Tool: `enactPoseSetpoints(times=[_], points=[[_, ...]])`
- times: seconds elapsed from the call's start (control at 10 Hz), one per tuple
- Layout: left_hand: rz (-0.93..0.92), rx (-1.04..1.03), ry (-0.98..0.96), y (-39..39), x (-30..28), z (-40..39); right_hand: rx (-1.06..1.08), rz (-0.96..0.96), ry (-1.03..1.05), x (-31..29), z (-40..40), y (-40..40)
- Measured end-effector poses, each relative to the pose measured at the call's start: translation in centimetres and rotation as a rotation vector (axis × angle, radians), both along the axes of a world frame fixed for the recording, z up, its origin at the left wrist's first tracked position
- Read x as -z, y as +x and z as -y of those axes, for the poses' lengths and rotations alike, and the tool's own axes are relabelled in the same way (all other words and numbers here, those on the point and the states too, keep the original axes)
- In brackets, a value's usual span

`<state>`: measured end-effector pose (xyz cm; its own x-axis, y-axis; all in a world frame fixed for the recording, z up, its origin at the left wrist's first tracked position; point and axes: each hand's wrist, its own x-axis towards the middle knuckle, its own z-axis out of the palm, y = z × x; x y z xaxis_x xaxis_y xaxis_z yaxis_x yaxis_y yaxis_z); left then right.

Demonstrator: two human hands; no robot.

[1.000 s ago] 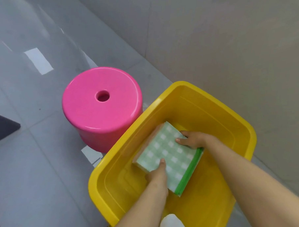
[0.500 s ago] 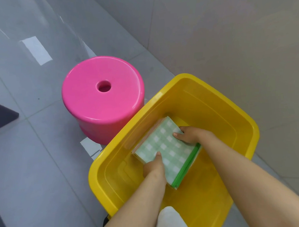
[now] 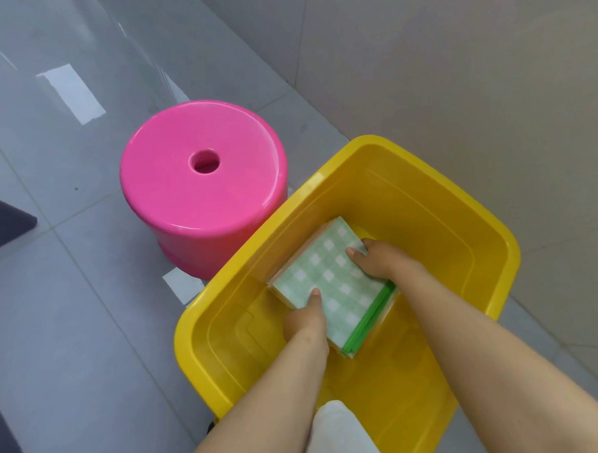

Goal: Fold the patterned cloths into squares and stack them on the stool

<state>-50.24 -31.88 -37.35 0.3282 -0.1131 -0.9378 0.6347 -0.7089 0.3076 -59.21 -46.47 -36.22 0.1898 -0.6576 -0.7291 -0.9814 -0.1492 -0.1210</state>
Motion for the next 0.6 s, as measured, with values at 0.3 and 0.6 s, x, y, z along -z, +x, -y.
enactPoseSetpoints(times=[0.3,0.6], points=[[-0.044,0.032,-0.051,0.3,-1.4,0.2,-0.008,-0.026,-0.039,-1.0,-0.2,0.2],[0.07,0.2,-0.163,1.4,-9.7,0.9,-0.018,0.118,-0.38,-8.0,-1.9,0.0]])
